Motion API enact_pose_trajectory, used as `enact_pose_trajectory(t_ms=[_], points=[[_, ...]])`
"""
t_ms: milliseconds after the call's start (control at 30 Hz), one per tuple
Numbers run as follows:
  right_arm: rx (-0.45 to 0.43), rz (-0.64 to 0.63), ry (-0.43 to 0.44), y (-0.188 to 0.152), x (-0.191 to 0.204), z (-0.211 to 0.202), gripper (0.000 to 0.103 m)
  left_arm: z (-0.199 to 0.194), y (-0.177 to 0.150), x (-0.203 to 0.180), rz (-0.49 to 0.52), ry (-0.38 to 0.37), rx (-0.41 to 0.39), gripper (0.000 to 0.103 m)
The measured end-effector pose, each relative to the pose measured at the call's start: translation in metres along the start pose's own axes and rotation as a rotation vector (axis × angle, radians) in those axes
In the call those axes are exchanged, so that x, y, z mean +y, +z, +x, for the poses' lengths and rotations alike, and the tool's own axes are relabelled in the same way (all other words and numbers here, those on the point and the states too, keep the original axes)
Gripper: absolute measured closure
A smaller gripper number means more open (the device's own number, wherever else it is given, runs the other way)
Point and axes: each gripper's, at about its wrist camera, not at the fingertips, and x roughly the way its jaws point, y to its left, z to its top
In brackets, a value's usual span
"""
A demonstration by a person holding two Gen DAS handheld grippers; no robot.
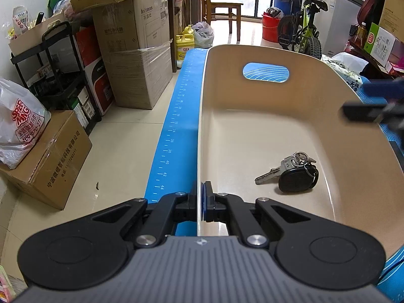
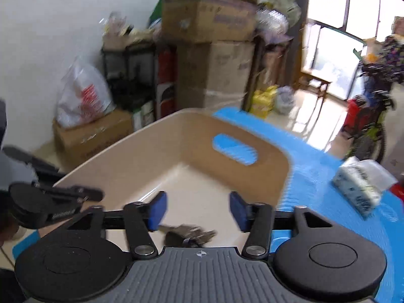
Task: Organize rigid objects
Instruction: 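Carry the keys into the beige basket and open the right gripper, then move the right gripper to the white charger and grasp it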
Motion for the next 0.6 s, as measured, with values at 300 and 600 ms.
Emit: enact_pose_trajectory(t_ms=[300,600], points=[[-0.037,0.072,-0.15,-0.022,-0.061,-0.037,0.027,-0.001,0.0,0.0,0.002,0.003,0.0,0.099],[0.163,0.016,-0.121,-0.076,-0.079,0.003,0.027,-0.001,0.0,0.001,0.002,0.001,0.0,0.099]])
